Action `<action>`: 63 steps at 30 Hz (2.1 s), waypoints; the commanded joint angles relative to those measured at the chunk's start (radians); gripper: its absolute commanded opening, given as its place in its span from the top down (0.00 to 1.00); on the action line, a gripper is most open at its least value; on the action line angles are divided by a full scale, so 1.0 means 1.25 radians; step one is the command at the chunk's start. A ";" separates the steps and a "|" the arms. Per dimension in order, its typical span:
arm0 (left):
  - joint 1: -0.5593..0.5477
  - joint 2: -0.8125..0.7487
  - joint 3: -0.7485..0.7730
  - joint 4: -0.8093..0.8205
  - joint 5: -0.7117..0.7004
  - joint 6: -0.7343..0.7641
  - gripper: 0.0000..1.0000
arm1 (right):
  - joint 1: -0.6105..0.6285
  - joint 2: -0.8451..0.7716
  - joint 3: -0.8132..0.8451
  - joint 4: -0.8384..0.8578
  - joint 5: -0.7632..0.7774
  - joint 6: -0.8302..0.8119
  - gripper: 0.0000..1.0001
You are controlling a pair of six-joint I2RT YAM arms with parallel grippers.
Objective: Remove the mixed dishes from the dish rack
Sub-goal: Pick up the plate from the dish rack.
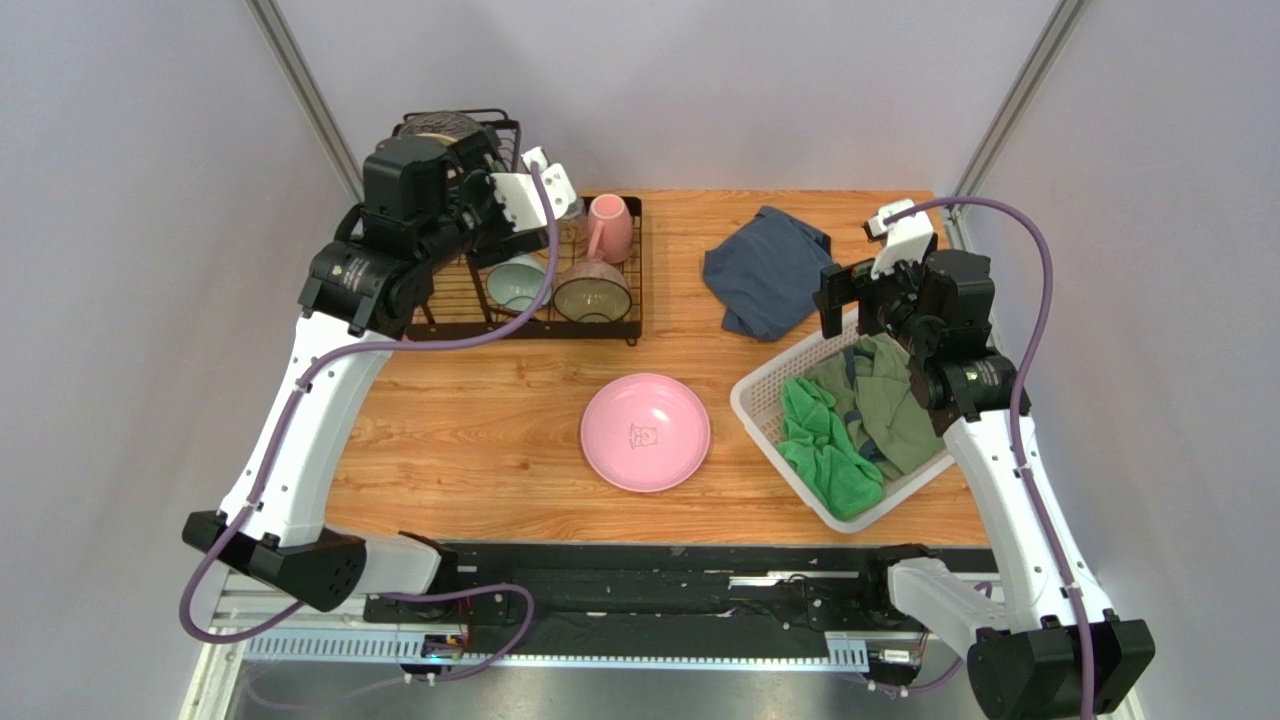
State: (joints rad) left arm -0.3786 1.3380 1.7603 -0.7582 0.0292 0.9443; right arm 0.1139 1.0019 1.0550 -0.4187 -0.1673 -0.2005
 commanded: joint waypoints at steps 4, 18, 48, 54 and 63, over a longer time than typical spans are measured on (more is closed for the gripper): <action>0.024 0.098 0.128 -0.044 -0.119 0.307 0.10 | 0.002 -0.022 0.031 0.008 -0.017 -0.010 0.00; 0.026 0.373 0.408 -0.281 -0.290 0.488 0.10 | 0.001 -0.027 0.032 0.005 -0.031 -0.013 0.01; 0.076 0.586 0.542 -0.251 -0.392 0.636 0.13 | 0.001 -0.003 0.037 -0.006 -0.043 -0.022 0.01; 0.091 0.600 0.539 -0.235 -0.387 0.640 0.17 | 0.001 -0.001 0.037 -0.007 -0.039 -0.025 0.00; 0.097 0.619 0.539 -0.212 -0.399 0.639 0.29 | 0.001 0.001 0.037 -0.009 -0.037 -0.026 0.00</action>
State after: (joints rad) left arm -0.2646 2.0998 2.3951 -1.0584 -0.4557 1.7275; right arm 0.1139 1.0019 1.0561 -0.4519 -0.2111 -0.2188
